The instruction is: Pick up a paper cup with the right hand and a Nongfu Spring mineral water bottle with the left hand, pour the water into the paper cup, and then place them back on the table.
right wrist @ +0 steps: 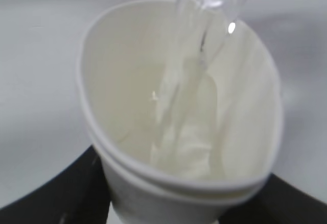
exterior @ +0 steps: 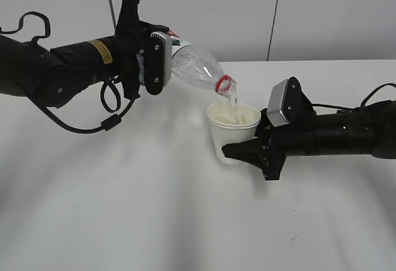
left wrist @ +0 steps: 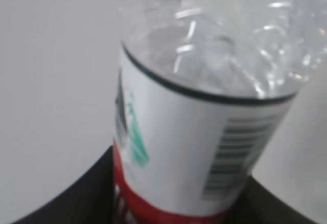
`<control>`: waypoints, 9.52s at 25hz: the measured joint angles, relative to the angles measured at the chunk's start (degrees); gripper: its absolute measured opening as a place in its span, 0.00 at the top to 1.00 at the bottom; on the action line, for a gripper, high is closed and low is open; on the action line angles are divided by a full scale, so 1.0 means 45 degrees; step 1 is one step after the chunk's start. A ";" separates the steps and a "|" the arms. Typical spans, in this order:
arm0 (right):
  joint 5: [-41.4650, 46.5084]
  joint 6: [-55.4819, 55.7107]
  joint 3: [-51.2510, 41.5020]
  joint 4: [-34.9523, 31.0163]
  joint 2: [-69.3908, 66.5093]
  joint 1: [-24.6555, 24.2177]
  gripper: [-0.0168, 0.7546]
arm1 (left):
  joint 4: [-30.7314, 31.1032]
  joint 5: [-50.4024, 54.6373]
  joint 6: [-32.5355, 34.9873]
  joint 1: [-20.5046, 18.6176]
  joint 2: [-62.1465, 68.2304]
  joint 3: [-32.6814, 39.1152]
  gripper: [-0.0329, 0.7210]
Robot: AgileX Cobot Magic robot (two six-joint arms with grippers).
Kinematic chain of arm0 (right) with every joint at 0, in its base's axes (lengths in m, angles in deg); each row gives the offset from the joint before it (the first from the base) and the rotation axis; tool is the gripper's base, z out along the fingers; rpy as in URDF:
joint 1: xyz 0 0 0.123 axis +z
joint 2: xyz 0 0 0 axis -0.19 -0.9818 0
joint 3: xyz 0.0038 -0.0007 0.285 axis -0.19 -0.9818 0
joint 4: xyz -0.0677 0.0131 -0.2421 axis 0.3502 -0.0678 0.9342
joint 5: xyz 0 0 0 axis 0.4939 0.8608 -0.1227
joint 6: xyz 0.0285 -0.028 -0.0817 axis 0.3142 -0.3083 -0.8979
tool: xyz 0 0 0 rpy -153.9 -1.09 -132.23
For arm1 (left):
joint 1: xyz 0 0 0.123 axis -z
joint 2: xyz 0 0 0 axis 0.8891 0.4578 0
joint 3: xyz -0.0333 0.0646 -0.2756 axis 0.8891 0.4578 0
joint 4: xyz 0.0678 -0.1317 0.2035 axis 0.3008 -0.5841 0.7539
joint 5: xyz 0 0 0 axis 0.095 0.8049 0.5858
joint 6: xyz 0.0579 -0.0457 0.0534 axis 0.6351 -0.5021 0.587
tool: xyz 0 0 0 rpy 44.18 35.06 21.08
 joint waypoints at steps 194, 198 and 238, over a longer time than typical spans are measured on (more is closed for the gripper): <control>0.8310 -0.5523 0.1450 -1.6645 0.1542 -0.2227 0.21 | -0.5888 0.7189 -1.4439 -0.4800 -0.1808 0.1203 0.22; 1.3403 -0.5523 0.3484 -1.6690 0.1848 -0.2227 0.21 | -0.4909 1.1577 -1.4411 -0.4843 -0.1885 -0.0966 0.23; 2.7618 -0.7357 0.7601 -1.6646 0.4346 -0.2227 0.22 | -0.4259 2.2772 -1.4822 -0.4843 -0.4246 -0.2453 0.27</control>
